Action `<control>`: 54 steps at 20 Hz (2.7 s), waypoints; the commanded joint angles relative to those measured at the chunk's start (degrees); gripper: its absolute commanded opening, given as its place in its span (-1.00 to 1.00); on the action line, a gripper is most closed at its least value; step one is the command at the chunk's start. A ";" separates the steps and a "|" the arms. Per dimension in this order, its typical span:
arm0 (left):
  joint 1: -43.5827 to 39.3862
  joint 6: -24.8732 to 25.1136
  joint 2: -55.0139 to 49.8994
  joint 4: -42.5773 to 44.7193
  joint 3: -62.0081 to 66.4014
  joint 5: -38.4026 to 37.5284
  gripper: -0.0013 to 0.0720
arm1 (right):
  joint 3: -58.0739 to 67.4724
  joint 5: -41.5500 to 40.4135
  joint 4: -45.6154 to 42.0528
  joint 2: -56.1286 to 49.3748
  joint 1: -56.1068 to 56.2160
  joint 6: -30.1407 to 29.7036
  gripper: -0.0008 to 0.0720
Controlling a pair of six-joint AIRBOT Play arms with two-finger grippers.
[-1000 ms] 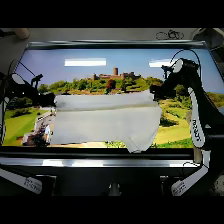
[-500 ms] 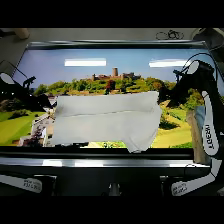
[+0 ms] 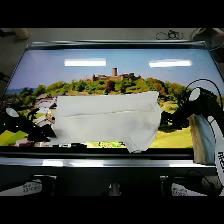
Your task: Fold the shirts.
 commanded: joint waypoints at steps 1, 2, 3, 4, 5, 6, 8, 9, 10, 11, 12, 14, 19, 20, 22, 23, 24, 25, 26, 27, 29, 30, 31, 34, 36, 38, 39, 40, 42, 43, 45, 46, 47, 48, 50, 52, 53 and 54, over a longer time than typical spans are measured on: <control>0.20 0.68 1.09 -1.03 -4.11 2.60 0.48 | -3.32 -1.90 0.22 1.44 0.02 -0.90 0.18; 0.20 0.24 1.09 -1.09 -4.11 2.62 0.45 | -3.32 -1.90 0.20 1.44 0.02 -0.90 0.18; 0.20 0.24 1.09 -1.25 -4.11 2.64 0.30 | -3.39 -1.75 0.17 1.46 0.02 -0.92 0.18; 0.20 0.22 1.09 -1.25 -4.11 2.64 -0.04 | -3.85 -1.77 0.20 1.60 0.02 -1.05 0.18; 0.20 0.24 1.09 -1.25 -4.09 2.64 -0.52 | -5.22 -2.05 0.22 2.19 0.02 -1.33 0.18; 0.20 0.28 1.09 -1.25 -4.09 2.64 -0.79 | -7.69 -2.84 0.66 3.45 0.02 -1.90 0.19; 0.20 0.44 1.16 -1.25 -4.07 2.82 -0.89 | -14.01 -5.44 3.45 6.88 0.02 -4.57 0.21; 0.20 0.59 1.14 -1.25 -4.07 2.82 -0.89 | -17.27 -7.41 5.77 8.41 0.02 -6.51 0.21; 0.20 1.22 1.16 -1.46 -4.07 2.80 -0.89 | -19.82 -9.51 7.91 9.20 0.02 -7.74 0.21; 0.20 1.40 1.16 -1.66 -4.07 2.82 -0.89 | -21.68 -11.21 10.19 9.31 0.02 -8.41 0.21; 0.20 1.38 1.16 -1.68 -4.07 2.80 -0.89 | -23.21 -12.68 12.52 9.18 0.02 -9.03 0.21; 0.20 1.36 1.16 -1.79 -4.07 2.69 -0.89 | -25.64 -15.10 16.87 9.18 0.02 -10.82 0.21; 0.20 1.36 1.16 -2.12 -4.07 2.82 -0.89 | -29.64 -22.01 21.38 9.18 0.02 -10.73 -0.04; 0.20 1.36 1.16 -2.12 -4.07 2.89 -0.89 | -29.97 -22.27 22.27 9.18 0.02 -10.73 -0.40; 0.22 1.70 1.18 -2.16 -3.69 3.02 -0.89 | -29.55 -21.53 22.34 9.77 0.00 -11.54 -0.92; 0.22 3.98 1.81 -3.32 -2.80 2.73 -0.89 | -28.20 -20.09 22.23 10.97 0.00 -13.18 -0.92; 0.22 7.56 3.41 -6.27 -1.03 1.68 -0.89 | -25.62 -17.64 21.53 12.48 0.00 -14.62 -0.92; 0.20 10.01 5.79 -8.70 1.36 1.03 -0.89 | -21.40 -14.84 20.13 14.16 0.00 -14.53 -0.92; 0.22 9.29 8.28 -9.18 4.26 1.84 -0.90 | -15.93 -13.16 18.25 15.26 0.00 -13.05 -0.92; 0.22 7.23 10.36 -8.96 7.69 3.98 -0.90 | -10.32 -13.88 16.37 15.43 0.00 -11.45 -0.92; -0.13 3.10 9.88 -9.20 14.36 8.28 -0.90 | -0.02 -21.07 14.40 12.94 0.00 -8.74 -0.92; -0.76 2.05 7.56 -9.20 17.59 9.70 -0.90 | 4.55 -24.04 14.56 9.40 0.02 -7.87 -0.92; -1.60 0.98 4.31 -9.20 20.52 10.62 -0.90 | 8.41 -25.35 15.34 5.14 0.02 -7.89 -0.92; -4.02 -3.34 -9.73 -9.22 30.18 10.43 -0.90 | 18.34 -26.27 20.48 -10.19 0.57 -7.37 -0.91; -5.07 -6.08 -17.97 -9.27 35.78 8.48 -0.89 | 22.49 -27.08 24.52 -18.14 1.79 -6.97 -0.91; -5.64 -6.47 -24.26 -10.84 40.48 7.28 -0.89 | 24.06 -30.23 25.64 -22.64 2.97 -5.46 -0.91; -5.84 -6.62 -26.14 -11.87 41.77 7.30 -0.88 | 24.06 -31.34 25.64 -23.91 3.58 -5.14 -0.91; -5.88 -6.88 -27.58 -12.81 42.64 7.28 -0.60 | 24.06 -31.36 25.27 -24.72 3.69 -5.11 -0.82; -5.70 -6.73 -28.11 -14.05 42.88 6.73 0.93 | 24.13 -29.31 24.94 -24.22 2.99 -7.19 0.68; -5.05 -5.66 -27.61 -13.88 43.21 5.88 0.91 | 24.13 -26.60 23.85 -22.99 2.10 -10.58 0.94; -3.45 -5.29 -26.18 -13.88 44.17 2.67 0.85 | 24.11 -19.47 13.94 -20.81 -0.74 -10.75 1.00; -2.86 -5.29 -24.92 -13.88 44.22 1.55 0.85 | 24.04 -15.96 9.42 -20.85 -2.08 -8.70 1.00; -2.62 -5.31 -23.63 -13.88 44.22 1.25 0.85 | 23.85 -13.14 7.80 -21.38 -2.99 -8.15 1.00; -2.71 -5.31 -22.10 -13.90 44.22 1.22 0.85 | 23.78 -11.06 8.46 -22.34 -3.39 -8.24 1.00; -3.78 -5.33 -18.97 -13.94 44.22 1.14 0.85 | 23.74 -8.92 15.37 -24.57 -2.91 -10.38 1.00; -5.22 -5.33 -15.72 -13.94 44.22 0.55 0.85 | 23.74 -9.31 21.94 -26.62 -1.44 -11.34 1.00; -5.97 -5.31 -14.16 -13.94 44.22 0.07 0.85 | 23.74 -10.29 23.39 -27.47 -0.24 -11.32 1.00; -6.78 -5.31 -12.52 -13.94 44.22 -0.52 0.85 | 23.74 -11.28 24.15 -28.17 1.20 -11.21 1.00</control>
